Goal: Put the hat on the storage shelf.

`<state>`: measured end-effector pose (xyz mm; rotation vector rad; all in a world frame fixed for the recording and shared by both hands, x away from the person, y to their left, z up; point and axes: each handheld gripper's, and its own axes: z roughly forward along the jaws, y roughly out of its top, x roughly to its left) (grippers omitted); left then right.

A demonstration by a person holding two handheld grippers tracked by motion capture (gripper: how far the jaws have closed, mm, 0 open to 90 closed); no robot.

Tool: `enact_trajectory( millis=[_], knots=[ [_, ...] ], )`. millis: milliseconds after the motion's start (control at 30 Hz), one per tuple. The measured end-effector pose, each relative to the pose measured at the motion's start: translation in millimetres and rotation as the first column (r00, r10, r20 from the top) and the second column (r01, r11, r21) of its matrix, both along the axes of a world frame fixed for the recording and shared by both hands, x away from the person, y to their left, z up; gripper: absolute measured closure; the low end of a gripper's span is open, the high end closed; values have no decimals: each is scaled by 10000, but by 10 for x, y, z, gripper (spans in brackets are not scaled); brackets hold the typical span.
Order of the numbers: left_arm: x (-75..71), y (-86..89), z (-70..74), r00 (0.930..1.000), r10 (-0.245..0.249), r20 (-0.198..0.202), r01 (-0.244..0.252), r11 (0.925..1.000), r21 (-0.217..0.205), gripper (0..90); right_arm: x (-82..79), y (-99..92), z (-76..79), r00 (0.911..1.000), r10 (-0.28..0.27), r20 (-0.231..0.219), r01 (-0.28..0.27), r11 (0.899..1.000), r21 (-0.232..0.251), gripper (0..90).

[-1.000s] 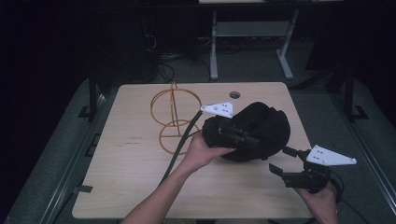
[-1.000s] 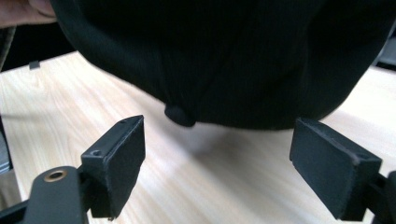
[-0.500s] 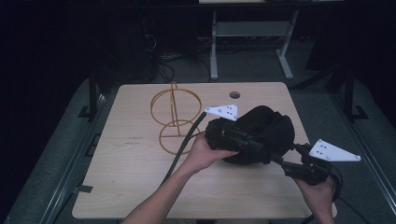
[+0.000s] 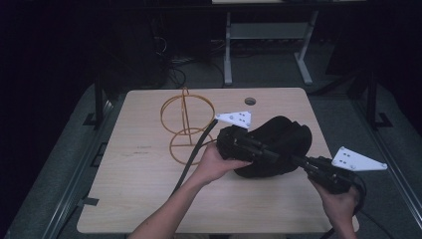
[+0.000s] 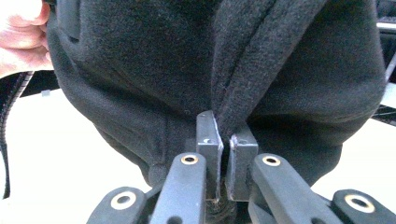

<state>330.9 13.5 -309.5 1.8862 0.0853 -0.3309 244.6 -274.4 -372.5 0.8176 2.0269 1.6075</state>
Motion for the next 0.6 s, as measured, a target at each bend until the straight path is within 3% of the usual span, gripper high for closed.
enact_trajectory(
  millis=[400, 600],
  knots=[
    [42, 195, -35, 9988, 481, 15, -481, 9988, -7, 717, 24, 13, 107, 9995, 318, -33, -316, 9984, 464, 872],
    [39, 252, -49, 9974, 684, 228, -688, 9975, 188, 692, 18, 24, 139, 9991, 427, -15, -426, 9977, 533, 873]
  ],
)
